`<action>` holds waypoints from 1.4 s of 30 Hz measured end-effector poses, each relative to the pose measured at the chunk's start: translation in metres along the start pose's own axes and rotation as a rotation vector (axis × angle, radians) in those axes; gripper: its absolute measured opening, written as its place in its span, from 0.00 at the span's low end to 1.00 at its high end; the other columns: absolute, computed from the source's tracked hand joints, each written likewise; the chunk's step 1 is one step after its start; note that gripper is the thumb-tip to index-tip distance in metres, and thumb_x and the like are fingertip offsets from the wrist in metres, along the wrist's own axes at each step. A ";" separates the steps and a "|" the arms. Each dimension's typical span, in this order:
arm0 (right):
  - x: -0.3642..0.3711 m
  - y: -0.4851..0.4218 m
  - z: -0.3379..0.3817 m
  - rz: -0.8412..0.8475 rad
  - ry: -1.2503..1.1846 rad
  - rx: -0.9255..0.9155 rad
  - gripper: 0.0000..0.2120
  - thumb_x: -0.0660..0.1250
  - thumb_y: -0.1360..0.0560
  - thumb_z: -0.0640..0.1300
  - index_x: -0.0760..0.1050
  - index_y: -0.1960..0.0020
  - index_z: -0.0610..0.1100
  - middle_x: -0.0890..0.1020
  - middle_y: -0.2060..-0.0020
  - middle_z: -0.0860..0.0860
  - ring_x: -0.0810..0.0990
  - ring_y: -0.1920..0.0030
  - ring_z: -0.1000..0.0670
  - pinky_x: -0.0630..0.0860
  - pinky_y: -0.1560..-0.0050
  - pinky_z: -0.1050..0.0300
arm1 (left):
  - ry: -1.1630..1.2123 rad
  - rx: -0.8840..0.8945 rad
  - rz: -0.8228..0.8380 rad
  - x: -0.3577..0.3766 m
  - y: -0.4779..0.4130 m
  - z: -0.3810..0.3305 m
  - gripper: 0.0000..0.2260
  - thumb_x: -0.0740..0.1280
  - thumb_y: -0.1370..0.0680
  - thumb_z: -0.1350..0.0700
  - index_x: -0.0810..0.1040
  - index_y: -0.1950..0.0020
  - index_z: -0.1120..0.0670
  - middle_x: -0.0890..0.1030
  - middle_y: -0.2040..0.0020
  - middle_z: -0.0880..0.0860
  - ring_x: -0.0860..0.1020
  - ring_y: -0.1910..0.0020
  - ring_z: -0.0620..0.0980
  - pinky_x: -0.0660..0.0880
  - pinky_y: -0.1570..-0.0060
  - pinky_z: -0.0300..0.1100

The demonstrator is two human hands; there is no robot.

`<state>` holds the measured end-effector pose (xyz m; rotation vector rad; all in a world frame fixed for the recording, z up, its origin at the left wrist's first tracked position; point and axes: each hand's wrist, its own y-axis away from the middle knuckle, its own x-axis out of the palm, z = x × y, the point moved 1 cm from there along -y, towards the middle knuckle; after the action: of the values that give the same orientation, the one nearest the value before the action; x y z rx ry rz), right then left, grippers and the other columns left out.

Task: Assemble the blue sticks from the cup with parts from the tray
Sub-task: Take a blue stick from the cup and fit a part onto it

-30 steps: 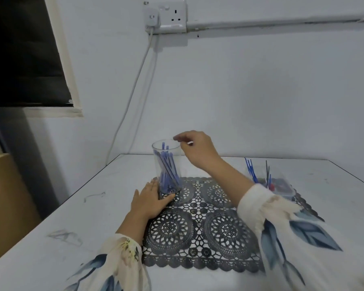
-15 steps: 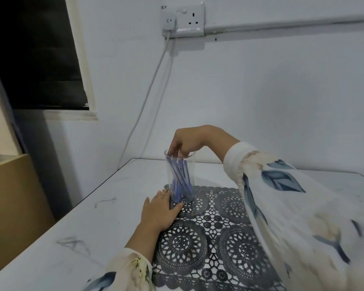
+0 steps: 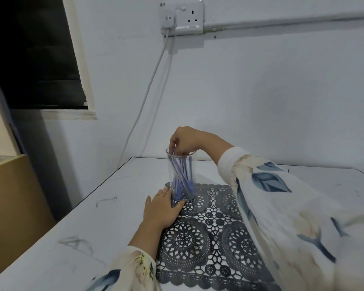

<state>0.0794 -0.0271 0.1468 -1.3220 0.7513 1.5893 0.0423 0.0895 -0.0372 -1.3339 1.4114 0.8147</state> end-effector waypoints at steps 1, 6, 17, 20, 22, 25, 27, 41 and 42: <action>0.001 0.001 -0.001 -0.014 -0.004 0.011 0.14 0.62 0.32 0.31 0.81 0.58 0.47 0.83 0.59 0.47 0.81 0.67 0.53 0.76 0.66 0.63 | -0.001 0.000 0.000 0.000 0.000 0.000 0.31 0.51 0.22 0.37 0.54 0.24 0.51 0.54 0.24 0.49 0.51 0.25 0.47 0.46 0.27 0.52; 0.008 0.005 -0.004 -0.197 0.009 -0.008 0.13 0.63 0.31 0.29 0.82 0.55 0.42 0.78 0.63 0.49 0.80 0.59 0.47 0.77 0.58 0.56 | 0.003 0.001 0.000 -0.002 0.002 0.000 0.30 0.52 0.22 0.37 0.54 0.24 0.51 0.54 0.24 0.49 0.52 0.25 0.47 0.46 0.27 0.52; 0.001 0.054 -0.008 -1.144 -0.214 -0.240 0.09 0.64 0.29 0.29 0.81 0.56 0.38 0.82 0.61 0.45 0.80 0.59 0.47 0.74 0.55 0.61 | 0.056 -0.069 -0.143 -0.006 0.002 0.002 0.40 0.55 0.25 0.35 0.42 0.24 0.57 0.44 0.23 0.54 0.43 0.25 0.50 0.43 0.27 0.52; 0.000 0.088 -0.010 -1.382 -0.311 -0.255 0.10 0.64 0.30 0.27 0.81 0.57 0.38 0.82 0.61 0.47 0.79 0.59 0.53 0.74 0.56 0.65 | 0.130 -0.036 -0.358 -0.017 0.003 -0.004 0.42 0.54 0.26 0.35 0.41 0.24 0.59 0.43 0.23 0.55 0.41 0.25 0.50 0.42 0.26 0.49; 0.007 0.108 -0.013 -1.416 -0.431 -0.204 0.11 0.64 0.30 0.28 0.81 0.57 0.41 0.82 0.60 0.49 0.79 0.58 0.56 0.75 0.55 0.66 | 0.203 0.040 -0.520 -0.026 0.007 -0.013 0.41 0.53 0.28 0.36 0.43 0.24 0.59 0.46 0.23 0.55 0.43 0.25 0.49 0.43 0.26 0.46; 0.019 0.129 -0.023 -1.341 -0.740 -0.083 0.15 0.64 0.28 0.29 0.79 0.60 0.49 0.82 0.61 0.53 0.80 0.57 0.53 0.76 0.54 0.61 | 0.243 0.203 -0.706 -0.039 0.016 -0.029 0.38 0.53 0.26 0.39 0.49 0.24 0.60 0.52 0.24 0.55 0.43 0.25 0.48 0.45 0.26 0.46; 0.029 0.137 -0.033 -1.259 -0.898 0.039 0.17 0.64 0.28 0.29 0.78 0.62 0.51 0.82 0.64 0.53 0.81 0.60 0.51 0.76 0.57 0.62 | 0.239 0.304 -0.766 -0.044 0.023 -0.042 0.34 0.55 0.24 0.42 0.52 0.25 0.60 0.54 0.24 0.55 0.44 0.24 0.50 0.46 0.26 0.47; 0.082 0.181 -0.071 -0.806 -0.976 0.216 0.10 0.68 0.27 0.33 0.81 0.58 0.48 0.84 0.60 0.48 0.83 0.60 0.51 0.78 0.53 0.61 | 0.137 0.525 -0.678 -0.022 0.035 -0.066 0.14 0.60 0.25 0.45 0.81 0.47 0.48 0.81 0.61 0.44 0.76 0.59 0.46 0.64 0.42 0.47; 0.084 0.184 -0.074 -0.769 -0.874 0.204 0.10 0.68 0.27 0.34 0.81 0.55 0.49 0.84 0.58 0.50 0.83 0.58 0.53 0.78 0.52 0.63 | 0.111 0.522 -0.645 -0.021 0.036 -0.066 0.16 0.58 0.24 0.44 0.81 0.46 0.48 0.82 0.60 0.44 0.76 0.58 0.47 0.63 0.46 0.44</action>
<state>-0.0586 -0.1440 0.0303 -0.5310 -0.1433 1.2107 -0.0079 0.0404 -0.0038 -1.3044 1.0648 -0.0565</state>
